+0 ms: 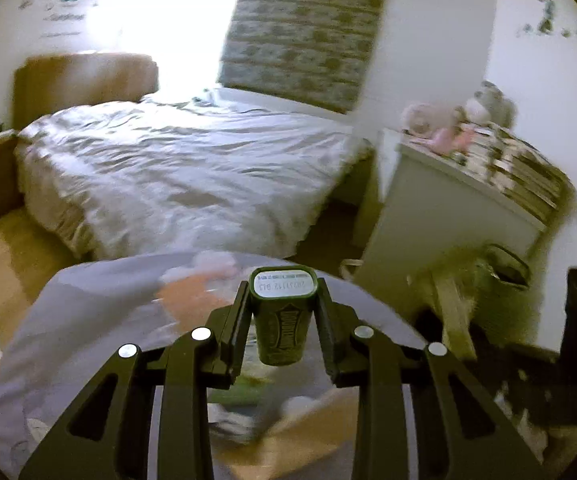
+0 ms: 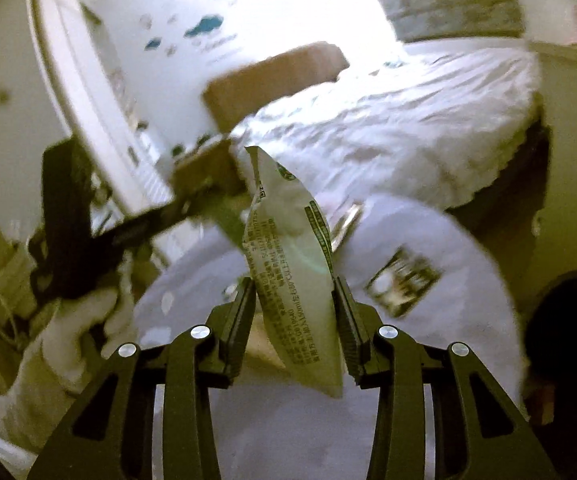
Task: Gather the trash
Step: 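Carry the green can and white snack bag over the black bin and open both grippers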
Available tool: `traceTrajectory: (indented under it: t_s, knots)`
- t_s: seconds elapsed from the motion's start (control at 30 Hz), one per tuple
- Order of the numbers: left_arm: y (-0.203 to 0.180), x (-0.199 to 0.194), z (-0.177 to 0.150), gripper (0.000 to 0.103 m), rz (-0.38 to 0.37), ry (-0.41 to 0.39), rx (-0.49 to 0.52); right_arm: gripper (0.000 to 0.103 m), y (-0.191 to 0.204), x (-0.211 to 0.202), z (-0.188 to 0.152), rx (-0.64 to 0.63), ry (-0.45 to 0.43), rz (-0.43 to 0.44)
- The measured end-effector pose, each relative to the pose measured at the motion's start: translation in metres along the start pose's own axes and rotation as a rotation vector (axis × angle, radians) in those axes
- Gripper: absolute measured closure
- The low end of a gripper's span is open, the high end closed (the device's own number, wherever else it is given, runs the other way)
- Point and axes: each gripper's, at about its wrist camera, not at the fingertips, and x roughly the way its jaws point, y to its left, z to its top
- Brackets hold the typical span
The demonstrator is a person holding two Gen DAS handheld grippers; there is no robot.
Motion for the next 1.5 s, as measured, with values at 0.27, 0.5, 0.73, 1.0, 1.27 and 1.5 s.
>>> traceTrajectory:
  t_s: [0.27,0.5,0.73,1.0,1.27,1.5]
  knots:
    - [-0.087,0.018,0.003,0.073,-0.144,0.016,0.115,0.063,-0.061,-0.060,0.007,0.113,-0.126,-0.122]
    - [-0.151,0.045,-0.006,0.073,-0.243,0.057,0.179,0.063,-0.124,-0.098,-0.007,0.240,-0.185,-0.224]
    - [-0.199,0.078,-0.023,0.073,-0.317,0.118,0.212,0.063,-0.179,-0.116,-0.028,0.361,-0.200,-0.307]
    - [-0.225,0.112,-0.045,0.073,-0.354,0.192,0.231,0.063,-0.224,-0.119,-0.060,0.464,-0.176,-0.353]
    - [-0.237,0.142,-0.061,0.073,-0.359,0.256,0.230,0.063,-0.248,-0.111,-0.085,0.536,-0.144,-0.373]
    - [-0.241,0.161,-0.072,0.073,-0.355,0.302,0.224,0.063,-0.262,-0.102,-0.100,0.579,-0.110,-0.385]
